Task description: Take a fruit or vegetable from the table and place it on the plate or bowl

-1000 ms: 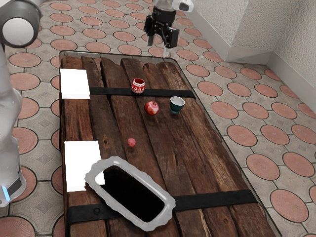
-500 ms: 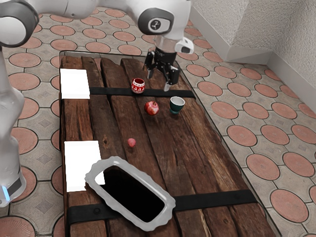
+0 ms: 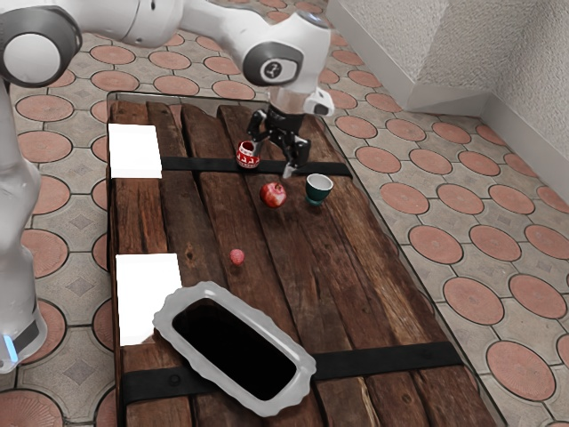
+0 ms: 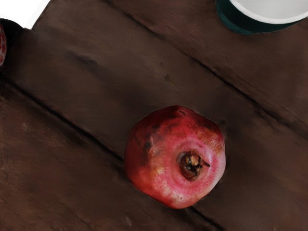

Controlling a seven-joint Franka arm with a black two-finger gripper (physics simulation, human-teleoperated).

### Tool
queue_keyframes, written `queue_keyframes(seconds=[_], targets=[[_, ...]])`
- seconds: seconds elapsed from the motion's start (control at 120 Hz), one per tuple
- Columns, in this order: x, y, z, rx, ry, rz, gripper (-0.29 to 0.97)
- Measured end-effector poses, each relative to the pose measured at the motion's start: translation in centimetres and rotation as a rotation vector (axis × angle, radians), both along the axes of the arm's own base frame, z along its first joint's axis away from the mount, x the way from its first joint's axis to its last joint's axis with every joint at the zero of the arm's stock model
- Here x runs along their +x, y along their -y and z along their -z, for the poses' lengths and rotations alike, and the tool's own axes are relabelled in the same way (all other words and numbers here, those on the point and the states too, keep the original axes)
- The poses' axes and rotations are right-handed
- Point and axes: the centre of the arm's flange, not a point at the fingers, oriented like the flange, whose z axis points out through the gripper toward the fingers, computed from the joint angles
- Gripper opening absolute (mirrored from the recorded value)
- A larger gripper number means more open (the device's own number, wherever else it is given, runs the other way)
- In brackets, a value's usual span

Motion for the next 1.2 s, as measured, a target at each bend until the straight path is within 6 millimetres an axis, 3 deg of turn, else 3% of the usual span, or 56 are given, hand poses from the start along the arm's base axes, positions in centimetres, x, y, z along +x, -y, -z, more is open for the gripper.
queue_keyframes(seconds=[0.317, 0.65, 0.9, 1.2], targets=[[0.1, 0.8, 2.8, 0.002, -0.011, 0.003, 0.68], [1.9, 0.3, 4.9, 0.035, -0.02, -0.005, 0.68], [2.7, 1.4, 7.2, 0.045, -0.042, 0.015, 0.68], [3.1, 1.2, 8.1, 0.054, -0.043, 0.013, 0.68]])
